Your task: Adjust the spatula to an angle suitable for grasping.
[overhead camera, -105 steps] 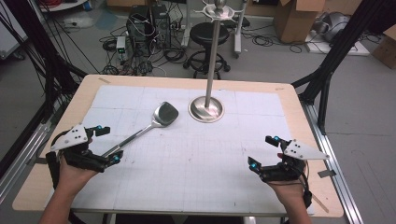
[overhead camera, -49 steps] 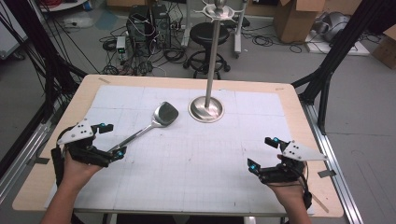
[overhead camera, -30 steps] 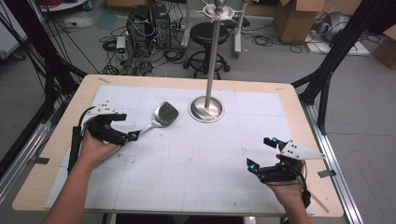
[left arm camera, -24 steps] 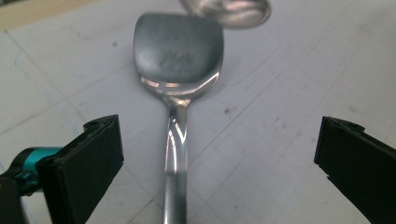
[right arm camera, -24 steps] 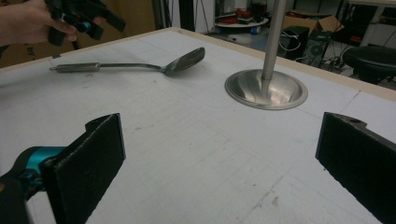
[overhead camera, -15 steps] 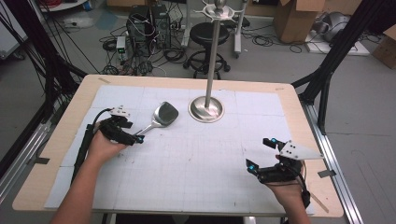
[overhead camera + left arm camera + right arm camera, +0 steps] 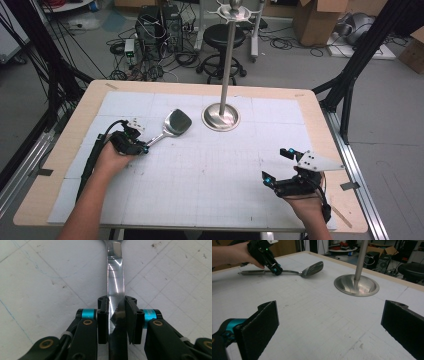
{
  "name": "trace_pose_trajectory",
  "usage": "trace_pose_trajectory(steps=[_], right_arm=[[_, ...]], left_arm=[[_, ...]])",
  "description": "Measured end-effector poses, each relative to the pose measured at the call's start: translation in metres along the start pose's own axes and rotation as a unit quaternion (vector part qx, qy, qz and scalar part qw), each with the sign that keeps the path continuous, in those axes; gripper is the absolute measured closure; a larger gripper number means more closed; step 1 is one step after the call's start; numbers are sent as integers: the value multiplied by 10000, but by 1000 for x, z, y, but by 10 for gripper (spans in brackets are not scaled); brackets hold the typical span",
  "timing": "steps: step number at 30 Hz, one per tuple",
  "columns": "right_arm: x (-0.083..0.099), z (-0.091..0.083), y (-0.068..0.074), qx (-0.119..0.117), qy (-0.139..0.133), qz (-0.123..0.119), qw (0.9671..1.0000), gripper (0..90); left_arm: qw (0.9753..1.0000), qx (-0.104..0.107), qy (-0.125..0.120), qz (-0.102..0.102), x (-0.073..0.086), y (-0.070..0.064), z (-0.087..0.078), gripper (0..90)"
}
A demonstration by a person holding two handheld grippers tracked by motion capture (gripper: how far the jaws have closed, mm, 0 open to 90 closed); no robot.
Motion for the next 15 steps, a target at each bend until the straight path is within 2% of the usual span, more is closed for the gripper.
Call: trace_pose_trajectory(steps=[8, 15], right_arm=[[0, 0, 0, -11, -5, -7, 10000, 3], [-1, 0, 1, -35, -15, -35, 10000, 3]], left_arm=[[10000, 74, 17, 21, 1, -1, -1, 742], [9998, 120, 30, 159, 1, -5, -2, 743]])
Point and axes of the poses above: each handheld gripper's, and its own axes: z roughly forward along the jaws, x roughly out of its underside, y roughly to its left, the point moved 3 cm from there along z, roughly forward along the jaws, and after that the axes turned 15 degrees about y, right-handed, at the moved point
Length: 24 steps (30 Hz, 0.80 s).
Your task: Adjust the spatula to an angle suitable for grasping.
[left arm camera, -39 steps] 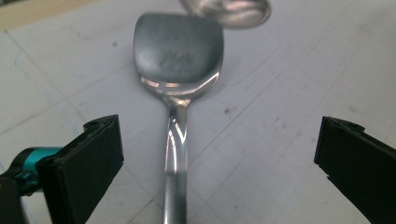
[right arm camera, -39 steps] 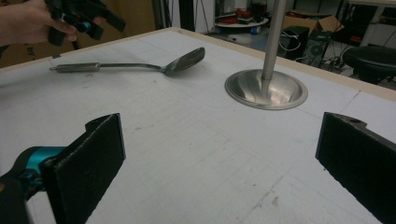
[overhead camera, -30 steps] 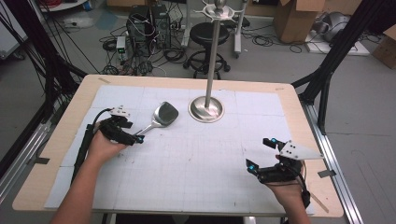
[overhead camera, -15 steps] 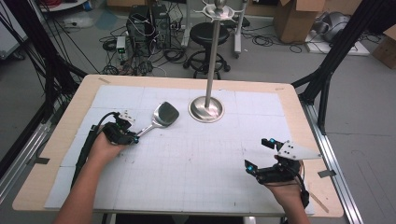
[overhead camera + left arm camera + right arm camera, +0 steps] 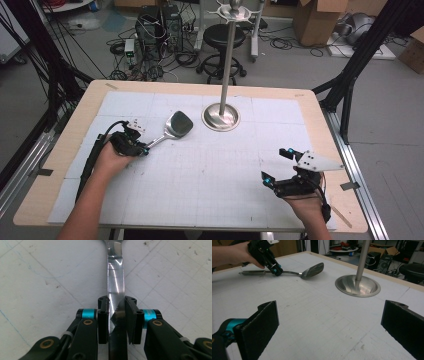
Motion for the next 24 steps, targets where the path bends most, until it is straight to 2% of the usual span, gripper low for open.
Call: trace_pose_trajectory(steps=[1, 2, 10, 13, 19, 21, 22, 24], right_arm=[[0, 0, 0, 1, 1, 13, 10000, 3], [0, 0, 0, 0, -3, 13, 10000, 3], [-1, 2, 3, -33, 33, 5, 10000, 3], [-2, 2, 4, -45, 27, -33, 10000, 3], [-2, 1, 3, -28, 22, -16, 10000, 3], [-3, 2, 3, -29, 5, -34, 10000, 3], [-3, 2, 3, -34, 4, -38, 10000, 2], [-3, 2, 4, -41, 17, -33, 10000, 3]], left_arm=[[9999, 47, -29, 126, -1, -3, -1, 744], [9999, 47, -29, 126, -1, -3, -1, 744], [9982, 258, -44, 536, -7, -25, 1, 744], [9960, 324, -29, 827, -8, -31, 1, 744], [9918, 494, -61, 1177, -12, -44, 3, 744], [9898, 532, -75, 1320, -13, -50, 3, 744], [9880, 576, -48, 1431, -14, -53, 3, 744], [9876, 599, -72, 1451, -15, -56, 4, 744]])
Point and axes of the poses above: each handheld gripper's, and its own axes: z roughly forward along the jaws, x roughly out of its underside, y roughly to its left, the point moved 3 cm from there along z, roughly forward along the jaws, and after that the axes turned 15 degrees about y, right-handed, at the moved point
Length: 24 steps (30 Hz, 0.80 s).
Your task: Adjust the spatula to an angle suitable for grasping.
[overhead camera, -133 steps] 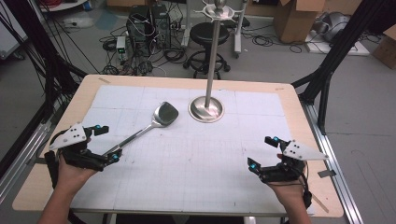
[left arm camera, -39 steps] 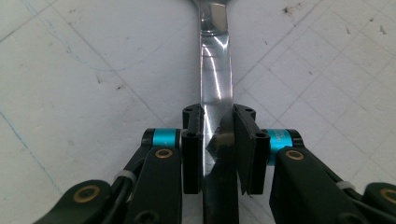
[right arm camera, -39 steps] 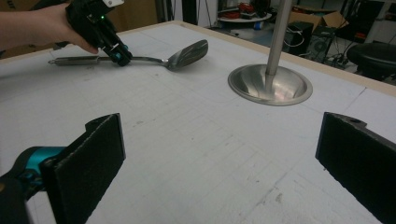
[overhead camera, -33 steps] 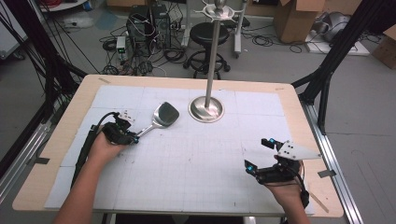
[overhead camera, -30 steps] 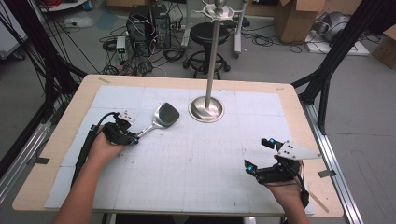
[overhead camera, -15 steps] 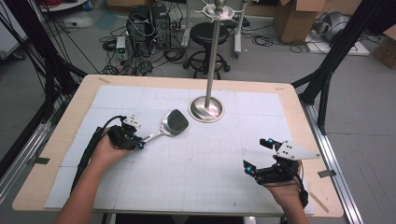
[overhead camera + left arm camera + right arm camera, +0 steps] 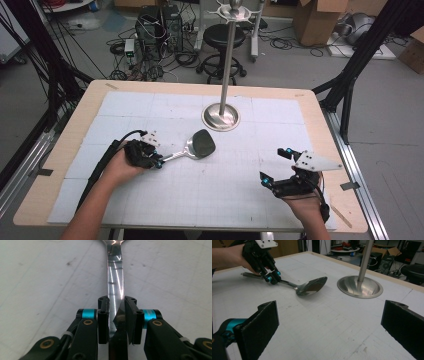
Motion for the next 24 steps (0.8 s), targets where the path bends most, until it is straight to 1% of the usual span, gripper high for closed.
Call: trace_pose_trajectory(steps=[1, 2, 3, 4, 5, 6, 7, 9, 11, 12, 13, 14, 15, 16, 17, 20, 21, 22, 24], right_arm=[[0, 0, 0, -1, 6, 5, 10000, 3], [0, 0, 0, -1, 6, 5, 10000, 3], [0, 1, 0, -7, 6, -7, 10000, 3], [0, 1, 0, -13, 10, 2, 10000, 3], [0, 1, 1, -16, 16, 4, 10000, 3], [0, 1, 1, -17, 24, 1, 10000, 3], [0, 2, 1, -24, 31, 2, 10000, 3], [0, 2, 1, -26, 20, -13, 10000, 3], [-1, 2, 1, -34, 28, -20, 10000, 3], [-1, 2, 1, -28, 19, -25, 10000, 3], [-1, 1, 1, -23, 15, -22, 10000, 3], [-1, 1, 1, -23, 15, -22, 10000, 3], [0, 1, 0, -25, 17, 5, 10000, 3], [0, 0, 0, -15, 10, -2, 10000, 3], [0, 0, 0, -15, 10, -2, 10000, 3], [0, 0, 0, -19, 6, -3, 10000, 3], [0, 1, 0, -33, 12, -6, 10000, 3], [0, 1, 0, -33, 12, -6, 10000, 3], [0, 1, 0, -30, 9, -9, 10000, 3]], left_arm=[[9999, 12, 17, 106, -2, -3, 1, 744], [9999, 29, 0, 149, -4, -6, 1, 744], [9996, 52, -5, 276, -9, -10, 3, 744], [9996, 52, -5, 276, -9, -10, 3, 744], [9995, 67, -13, 320, -11, -13, 3, 744], [9991, 110, -11, 413, -16, -17, 5, 744], [9991, 110, -11, 413, -16, -17, 5, 744], [9984, 125, -1, 553, -24, -23, 6, 744], [9976, 140, -47, 682, -32, -29, 8, 744], [9968, 208, -85, 766, -39, -35, 11, 744], [9963, 219, -92, 830, -42, -37, 13, 744], [9963, 219, -92, 830, -42, -37, 13, 744], [9952, 310, -133, 919, -50, -42, 17, 744], [9952, 310, -133, 919, -50, -42, 17, 745], [9948, 344, -136, 946, -53, -44, 19, 745], [9938, 377, -166, 1037, -63, -49, 24, 745], [9932, 397, -190, 1079, -69, -52, 27, 745], [9932, 397, -190, 1079, -69, -52, 27, 744], [9924, 404, -244, 1133, -78, -57, 31, 744]])
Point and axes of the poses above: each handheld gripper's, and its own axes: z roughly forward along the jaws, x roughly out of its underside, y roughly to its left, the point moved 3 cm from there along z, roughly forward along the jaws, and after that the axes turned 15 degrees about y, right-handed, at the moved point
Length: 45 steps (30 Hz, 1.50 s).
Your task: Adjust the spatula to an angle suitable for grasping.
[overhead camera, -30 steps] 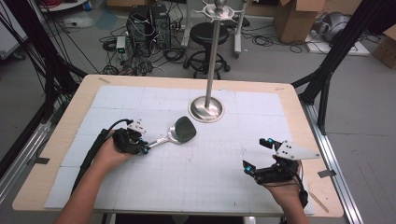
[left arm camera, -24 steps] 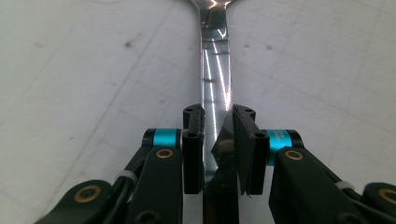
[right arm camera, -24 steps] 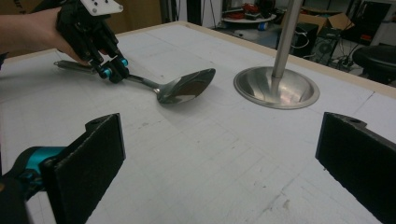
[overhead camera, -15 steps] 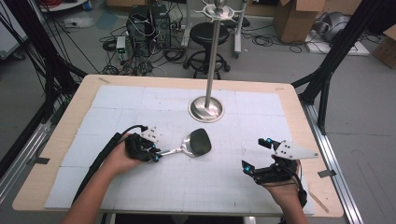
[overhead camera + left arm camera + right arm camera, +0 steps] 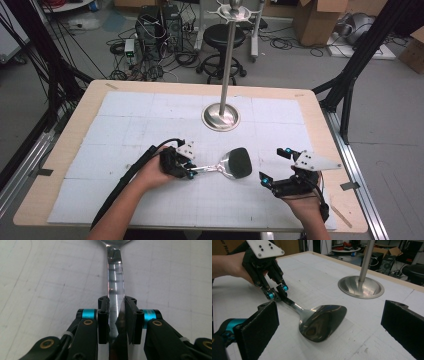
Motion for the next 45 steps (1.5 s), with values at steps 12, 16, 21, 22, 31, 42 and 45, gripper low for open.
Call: trace_pose_trajectory(steps=[12, 16, 21, 22, 31, 42, 45], right_arm=[[0, 1, 1, -24, 22, -4, 10000, 3], [0, 1, 0, -15, 26, 0, 10000, 3], [1, 1, 0, -21, 32, 14, 10000, 3], [1, 1, 0, -21, 32, 14, 10000, 3], [1, 0, 0, -13, 8, 6, 10000, 3], [2, -2, 0, 13, 11, 22, 10000, 3], [2, -3, 0, 3, 11, 26, 10000, 3]], left_arm=[[9995, 119, -65, 275, -35, -6, 15, 745], [9990, 191, -102, 381, -46, -11, 21, 745], [9988, 191, -111, 433, -51, -13, 26, 744], [9988, 191, -111, 433, -51, -13, 26, 744], [9988, 80, -244, 419, -51, -13, 23, 682], [9953, -103, -959, -7, -45, -11, -16, 460], [9939, -67, -1095, -49, -43, -14, -24, 415]])
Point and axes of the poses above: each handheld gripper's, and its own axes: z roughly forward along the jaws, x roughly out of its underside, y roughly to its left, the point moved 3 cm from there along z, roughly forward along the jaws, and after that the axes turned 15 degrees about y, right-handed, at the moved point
